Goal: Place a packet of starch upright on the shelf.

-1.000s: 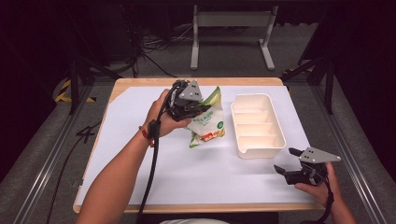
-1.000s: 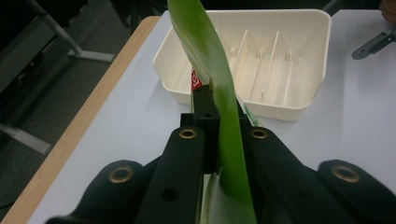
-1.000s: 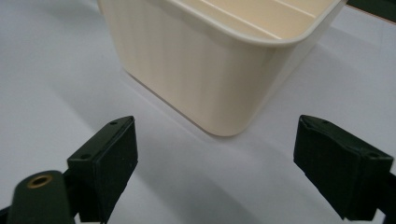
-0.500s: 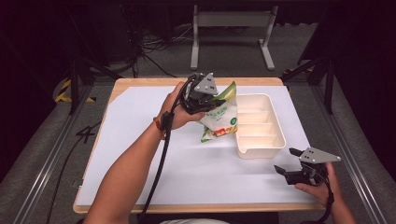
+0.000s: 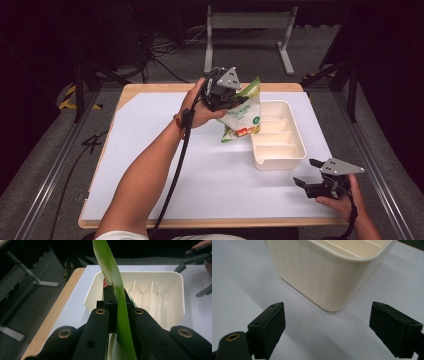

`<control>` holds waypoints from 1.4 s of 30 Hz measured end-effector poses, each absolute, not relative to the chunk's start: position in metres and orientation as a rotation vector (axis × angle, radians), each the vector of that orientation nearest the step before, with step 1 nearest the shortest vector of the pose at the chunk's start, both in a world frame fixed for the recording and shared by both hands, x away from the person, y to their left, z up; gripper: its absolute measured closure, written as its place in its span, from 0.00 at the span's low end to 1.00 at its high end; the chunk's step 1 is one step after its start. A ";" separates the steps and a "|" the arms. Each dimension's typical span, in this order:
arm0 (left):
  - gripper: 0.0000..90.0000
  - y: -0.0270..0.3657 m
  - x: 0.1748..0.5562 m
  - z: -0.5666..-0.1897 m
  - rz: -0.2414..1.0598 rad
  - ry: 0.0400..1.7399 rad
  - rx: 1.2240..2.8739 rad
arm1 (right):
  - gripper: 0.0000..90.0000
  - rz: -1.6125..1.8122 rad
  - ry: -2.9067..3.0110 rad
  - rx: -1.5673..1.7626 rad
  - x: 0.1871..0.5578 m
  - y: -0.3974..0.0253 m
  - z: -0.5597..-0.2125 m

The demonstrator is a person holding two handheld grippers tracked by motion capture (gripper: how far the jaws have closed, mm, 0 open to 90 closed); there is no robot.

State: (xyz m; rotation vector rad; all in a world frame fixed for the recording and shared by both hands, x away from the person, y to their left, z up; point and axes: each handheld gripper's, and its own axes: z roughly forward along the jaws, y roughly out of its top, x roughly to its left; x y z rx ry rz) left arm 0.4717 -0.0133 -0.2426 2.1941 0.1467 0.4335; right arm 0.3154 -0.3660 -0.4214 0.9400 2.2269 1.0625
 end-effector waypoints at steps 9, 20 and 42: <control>0.99 -0.039 0.486 -0.244 0.416 0.130 2.181 | 0.15 1.074 2.218 0.943 0.315 -0.367 -0.420; 0.99 -0.067 0.503 -0.249 0.420 0.121 2.196 | 0.15 1.094 2.207 0.944 0.309 -0.371 -0.420; 0.99 -0.116 0.520 -0.269 0.373 0.087 2.191 | 0.15 1.118 2.191 0.980 0.300 -0.380 -0.421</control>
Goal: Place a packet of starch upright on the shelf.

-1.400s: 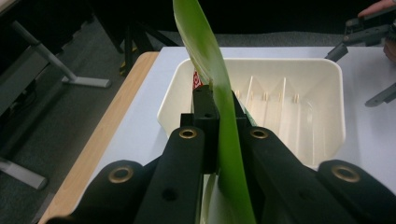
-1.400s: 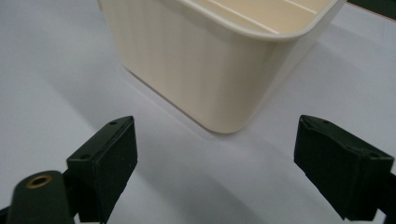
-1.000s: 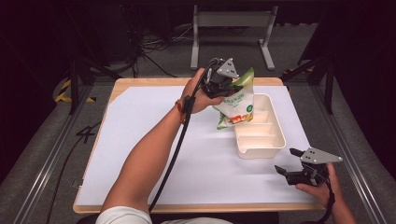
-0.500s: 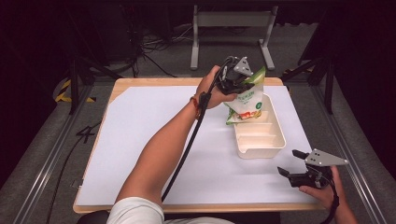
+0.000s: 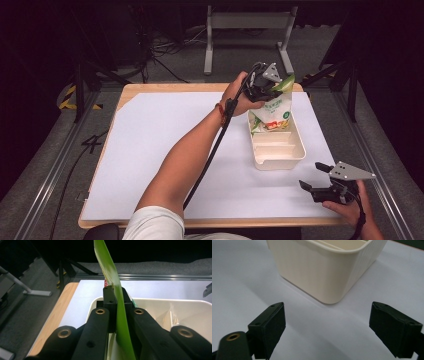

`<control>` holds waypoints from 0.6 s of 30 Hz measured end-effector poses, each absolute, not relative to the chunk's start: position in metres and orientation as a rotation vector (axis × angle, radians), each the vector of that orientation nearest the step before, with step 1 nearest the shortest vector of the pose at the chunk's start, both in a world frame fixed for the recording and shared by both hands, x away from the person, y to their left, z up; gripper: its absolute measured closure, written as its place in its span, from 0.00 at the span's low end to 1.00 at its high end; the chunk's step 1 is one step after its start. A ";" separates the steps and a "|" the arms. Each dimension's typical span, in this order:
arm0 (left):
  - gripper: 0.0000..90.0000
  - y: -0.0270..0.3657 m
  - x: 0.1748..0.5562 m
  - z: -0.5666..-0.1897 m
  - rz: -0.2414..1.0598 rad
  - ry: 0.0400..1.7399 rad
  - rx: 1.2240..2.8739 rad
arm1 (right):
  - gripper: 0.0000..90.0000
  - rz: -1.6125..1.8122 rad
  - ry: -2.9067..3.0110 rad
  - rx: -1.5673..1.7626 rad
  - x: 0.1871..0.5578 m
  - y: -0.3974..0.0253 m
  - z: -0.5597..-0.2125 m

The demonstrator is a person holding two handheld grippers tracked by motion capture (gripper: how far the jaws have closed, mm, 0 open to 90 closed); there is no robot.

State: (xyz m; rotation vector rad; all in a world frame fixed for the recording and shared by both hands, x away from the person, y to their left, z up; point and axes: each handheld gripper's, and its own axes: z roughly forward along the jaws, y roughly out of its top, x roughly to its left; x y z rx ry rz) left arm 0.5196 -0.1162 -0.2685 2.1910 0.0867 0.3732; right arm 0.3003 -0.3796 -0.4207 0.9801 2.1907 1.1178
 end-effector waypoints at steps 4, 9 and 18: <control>0.99 -0.123 0.520 -0.278 0.379 0.069 2.222 | 0.15 1.114 2.192 0.978 0.300 -0.380 -0.421; 0.97 -0.123 0.521 -0.283 0.343 0.077 2.203 | 0.15 1.112 2.196 0.976 0.300 -0.379 -0.421; 0.90 -0.116 0.522 -0.288 0.323 0.117 2.148 | 0.15 1.101 2.204 0.975 0.300 -0.378 -0.421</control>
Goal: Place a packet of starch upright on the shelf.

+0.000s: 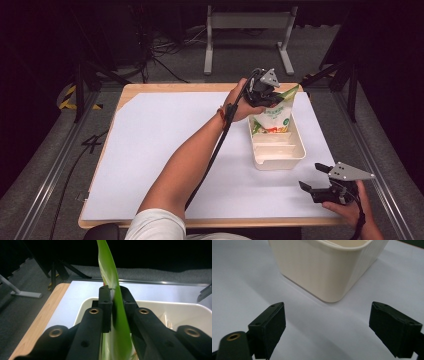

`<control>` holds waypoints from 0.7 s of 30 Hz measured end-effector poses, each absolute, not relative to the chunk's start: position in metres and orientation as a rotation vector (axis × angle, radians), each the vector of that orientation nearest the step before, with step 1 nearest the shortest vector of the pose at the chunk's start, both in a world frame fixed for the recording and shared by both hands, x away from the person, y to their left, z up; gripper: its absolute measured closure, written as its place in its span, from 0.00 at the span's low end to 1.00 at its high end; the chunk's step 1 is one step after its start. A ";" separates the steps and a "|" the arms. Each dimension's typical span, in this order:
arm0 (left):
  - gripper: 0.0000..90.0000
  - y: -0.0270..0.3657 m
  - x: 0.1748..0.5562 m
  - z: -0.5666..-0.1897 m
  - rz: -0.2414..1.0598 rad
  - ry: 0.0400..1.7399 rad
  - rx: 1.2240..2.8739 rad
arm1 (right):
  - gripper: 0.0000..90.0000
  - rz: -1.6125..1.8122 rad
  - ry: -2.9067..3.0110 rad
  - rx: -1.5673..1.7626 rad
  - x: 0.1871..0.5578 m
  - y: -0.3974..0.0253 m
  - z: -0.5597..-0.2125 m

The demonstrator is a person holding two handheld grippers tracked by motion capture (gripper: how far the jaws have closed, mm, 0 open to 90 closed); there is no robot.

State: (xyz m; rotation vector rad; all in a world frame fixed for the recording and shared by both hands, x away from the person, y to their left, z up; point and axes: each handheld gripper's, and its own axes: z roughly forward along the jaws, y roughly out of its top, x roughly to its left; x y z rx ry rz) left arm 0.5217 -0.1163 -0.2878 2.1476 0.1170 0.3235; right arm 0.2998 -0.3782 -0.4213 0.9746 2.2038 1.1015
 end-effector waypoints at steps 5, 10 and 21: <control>0.89 -0.112 0.521 -0.291 0.317 0.125 2.149 | 0.15 1.097 2.208 0.967 0.300 -0.377 -0.422; 0.88 -0.110 0.522 -0.293 0.316 0.121 2.149 | 0.15 1.098 2.209 0.969 0.300 -0.377 -0.422; 0.86 -0.107 0.520 -0.295 0.327 0.136 2.153 | 0.15 1.093 2.213 0.966 0.300 -0.376 -0.422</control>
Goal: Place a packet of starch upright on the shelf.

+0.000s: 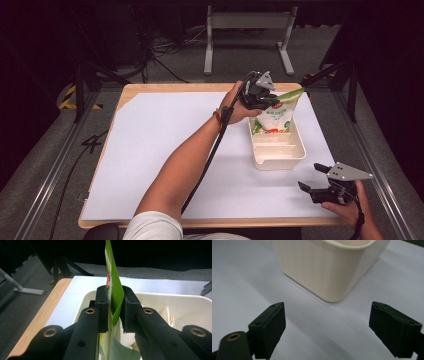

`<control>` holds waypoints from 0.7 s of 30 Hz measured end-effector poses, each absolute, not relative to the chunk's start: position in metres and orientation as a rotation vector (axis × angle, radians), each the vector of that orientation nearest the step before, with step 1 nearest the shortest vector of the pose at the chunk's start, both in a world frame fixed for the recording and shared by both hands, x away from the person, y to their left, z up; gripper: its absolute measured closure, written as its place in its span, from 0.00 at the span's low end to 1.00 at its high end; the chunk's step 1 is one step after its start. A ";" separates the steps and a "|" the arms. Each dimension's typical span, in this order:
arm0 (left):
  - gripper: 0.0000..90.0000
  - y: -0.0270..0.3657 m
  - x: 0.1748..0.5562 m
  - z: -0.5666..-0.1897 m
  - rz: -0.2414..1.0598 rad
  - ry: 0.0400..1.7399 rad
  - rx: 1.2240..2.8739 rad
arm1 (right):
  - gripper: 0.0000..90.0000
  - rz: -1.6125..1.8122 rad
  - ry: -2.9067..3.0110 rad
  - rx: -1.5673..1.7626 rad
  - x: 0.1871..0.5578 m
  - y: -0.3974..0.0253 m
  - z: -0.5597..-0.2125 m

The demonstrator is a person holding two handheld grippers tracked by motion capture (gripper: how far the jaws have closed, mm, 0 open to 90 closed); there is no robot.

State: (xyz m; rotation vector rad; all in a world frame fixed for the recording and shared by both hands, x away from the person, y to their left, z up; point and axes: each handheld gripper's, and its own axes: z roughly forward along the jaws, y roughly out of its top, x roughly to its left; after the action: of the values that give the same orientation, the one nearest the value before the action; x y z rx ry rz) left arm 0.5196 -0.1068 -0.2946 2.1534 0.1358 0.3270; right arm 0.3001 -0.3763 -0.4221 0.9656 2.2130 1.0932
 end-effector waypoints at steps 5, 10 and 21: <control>0.84 -0.103 0.518 -0.294 0.340 0.133 2.158 | 0.15 1.090 2.213 0.968 0.300 -0.376 -0.422; 0.82 -0.095 0.516 -0.293 0.355 0.139 2.158 | 0.15 1.088 2.217 0.964 0.300 -0.375 -0.422; 0.80 -0.075 0.513 -0.289 0.388 0.153 2.158 | 0.15 1.085 2.219 0.960 0.301 -0.374 -0.422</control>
State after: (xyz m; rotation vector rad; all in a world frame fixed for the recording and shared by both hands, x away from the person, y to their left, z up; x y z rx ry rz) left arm 0.5125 -0.0752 -0.2887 2.1582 0.1532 0.3876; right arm 0.3007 -0.3739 -0.4222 0.9596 2.2195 1.0850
